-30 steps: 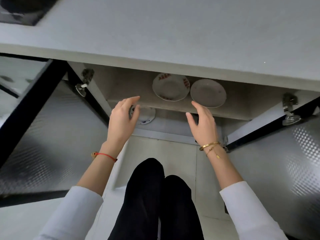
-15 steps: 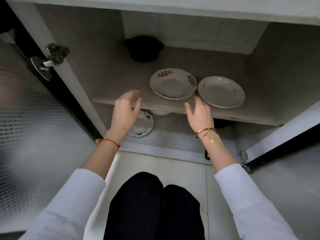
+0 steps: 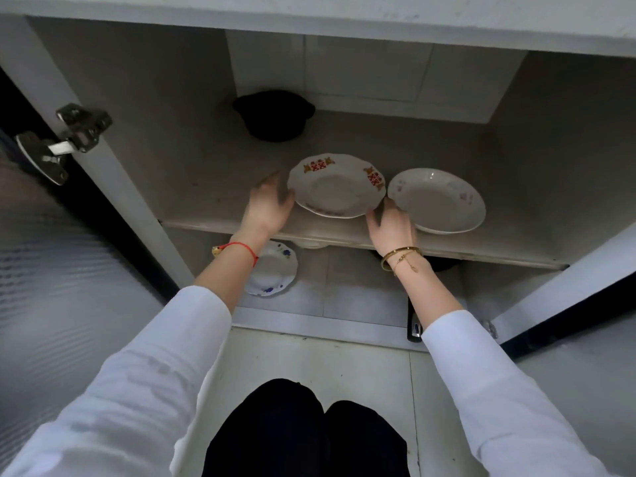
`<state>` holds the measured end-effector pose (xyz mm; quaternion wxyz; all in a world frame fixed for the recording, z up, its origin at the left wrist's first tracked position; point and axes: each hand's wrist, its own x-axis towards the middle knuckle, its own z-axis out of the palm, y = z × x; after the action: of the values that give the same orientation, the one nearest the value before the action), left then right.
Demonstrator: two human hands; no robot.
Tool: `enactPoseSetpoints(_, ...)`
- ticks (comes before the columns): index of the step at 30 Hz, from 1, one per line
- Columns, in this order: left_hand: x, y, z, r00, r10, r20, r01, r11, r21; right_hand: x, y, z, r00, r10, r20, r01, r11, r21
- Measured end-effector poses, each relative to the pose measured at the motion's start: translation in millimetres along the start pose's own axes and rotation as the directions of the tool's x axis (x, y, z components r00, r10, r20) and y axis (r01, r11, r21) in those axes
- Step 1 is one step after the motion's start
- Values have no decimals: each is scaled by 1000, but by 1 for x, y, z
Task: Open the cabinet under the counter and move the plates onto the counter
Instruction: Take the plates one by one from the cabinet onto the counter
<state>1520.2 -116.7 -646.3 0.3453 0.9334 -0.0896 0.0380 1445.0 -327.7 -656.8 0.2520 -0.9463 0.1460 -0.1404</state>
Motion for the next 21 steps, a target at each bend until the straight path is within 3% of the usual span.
enactPoseSetpoints(7,22,8,13,995,-66,73,64,998,22,11,5,10,996,78,36,-77,996,-42)
enactPoseSetpoints(21,13,1,13,995,-68,72,73,995,-71,15,10,14,997,75,25,-78,981,178)
